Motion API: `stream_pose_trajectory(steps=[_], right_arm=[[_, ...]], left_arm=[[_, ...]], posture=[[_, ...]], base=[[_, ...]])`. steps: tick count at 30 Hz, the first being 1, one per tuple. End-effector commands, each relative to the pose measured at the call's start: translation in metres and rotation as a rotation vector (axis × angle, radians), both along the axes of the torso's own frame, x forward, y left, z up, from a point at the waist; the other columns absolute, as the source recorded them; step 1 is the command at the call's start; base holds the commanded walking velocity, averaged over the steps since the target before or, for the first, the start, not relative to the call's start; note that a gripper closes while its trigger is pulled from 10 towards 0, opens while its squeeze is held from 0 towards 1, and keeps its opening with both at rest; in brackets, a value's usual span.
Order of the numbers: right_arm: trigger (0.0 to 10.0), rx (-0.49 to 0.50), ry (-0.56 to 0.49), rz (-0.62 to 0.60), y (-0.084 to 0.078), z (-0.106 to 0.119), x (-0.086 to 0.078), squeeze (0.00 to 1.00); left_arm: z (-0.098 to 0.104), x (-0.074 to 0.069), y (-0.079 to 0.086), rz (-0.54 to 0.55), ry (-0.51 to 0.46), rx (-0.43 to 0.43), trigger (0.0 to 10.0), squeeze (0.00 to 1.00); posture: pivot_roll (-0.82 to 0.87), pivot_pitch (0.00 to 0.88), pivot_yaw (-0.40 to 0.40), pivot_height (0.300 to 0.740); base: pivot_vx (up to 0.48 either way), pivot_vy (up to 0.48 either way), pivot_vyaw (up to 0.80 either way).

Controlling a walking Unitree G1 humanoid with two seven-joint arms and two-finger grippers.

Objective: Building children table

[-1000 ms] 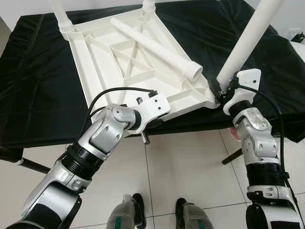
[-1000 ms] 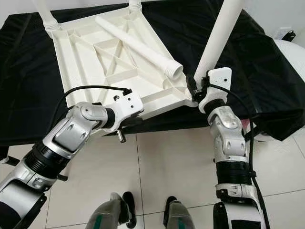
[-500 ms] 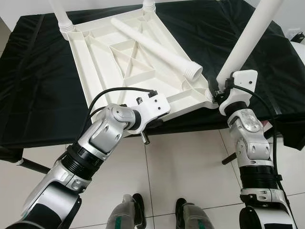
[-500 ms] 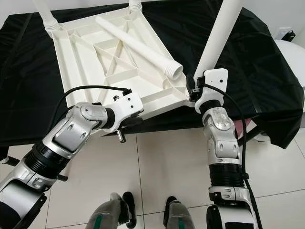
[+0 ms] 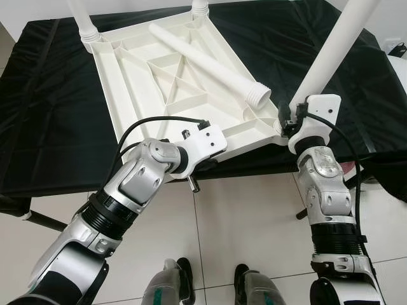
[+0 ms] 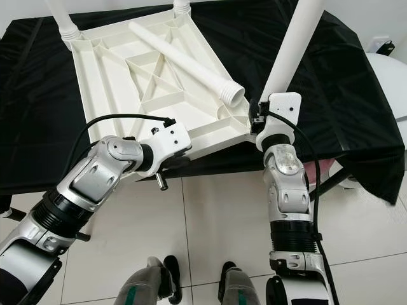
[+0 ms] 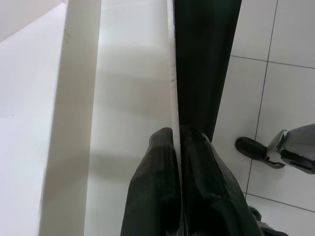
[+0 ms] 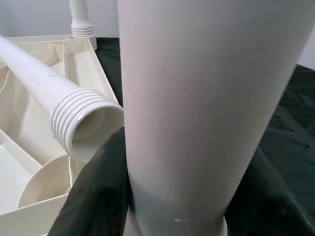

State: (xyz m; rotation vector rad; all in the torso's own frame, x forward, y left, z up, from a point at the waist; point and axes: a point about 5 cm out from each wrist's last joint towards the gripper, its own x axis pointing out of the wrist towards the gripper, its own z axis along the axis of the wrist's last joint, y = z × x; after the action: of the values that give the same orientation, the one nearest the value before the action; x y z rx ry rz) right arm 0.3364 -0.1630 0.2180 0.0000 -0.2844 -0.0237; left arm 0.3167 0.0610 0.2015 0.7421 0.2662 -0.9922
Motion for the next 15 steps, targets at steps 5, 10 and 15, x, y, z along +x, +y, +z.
stream_pose_trajectory(steps=[5,10,15], right_arm=[[5.1,0.023,0.016,0.031,0.0173,-0.0033,-0.0023,0.0],[10.0,0.033,0.03,-0.011,0.0174,-0.0045,-0.0014,0.0],[10.0,0.037,0.046,-0.072,0.0178,-0.0072,-0.0012,0.0]], left_arm=[[0.0097,0.0041,-0.0009,0.035,-0.077,0.008,10.0,0.0],[0.0096,0.0038,-0.001,0.035,-0.076,0.009,10.0,0.0],[0.0097,0.0037,-0.0007,0.036,-0.075,0.008,10.0,0.0]], posture=[[-0.11,0.197,0.065,0.74],[-0.11,0.197,0.063,0.74],[-0.11,0.2,0.065,0.74]], base=[[0.0,0.0,0.0],[0.0,0.0,0.0],[0.0,0.0,0.0]])
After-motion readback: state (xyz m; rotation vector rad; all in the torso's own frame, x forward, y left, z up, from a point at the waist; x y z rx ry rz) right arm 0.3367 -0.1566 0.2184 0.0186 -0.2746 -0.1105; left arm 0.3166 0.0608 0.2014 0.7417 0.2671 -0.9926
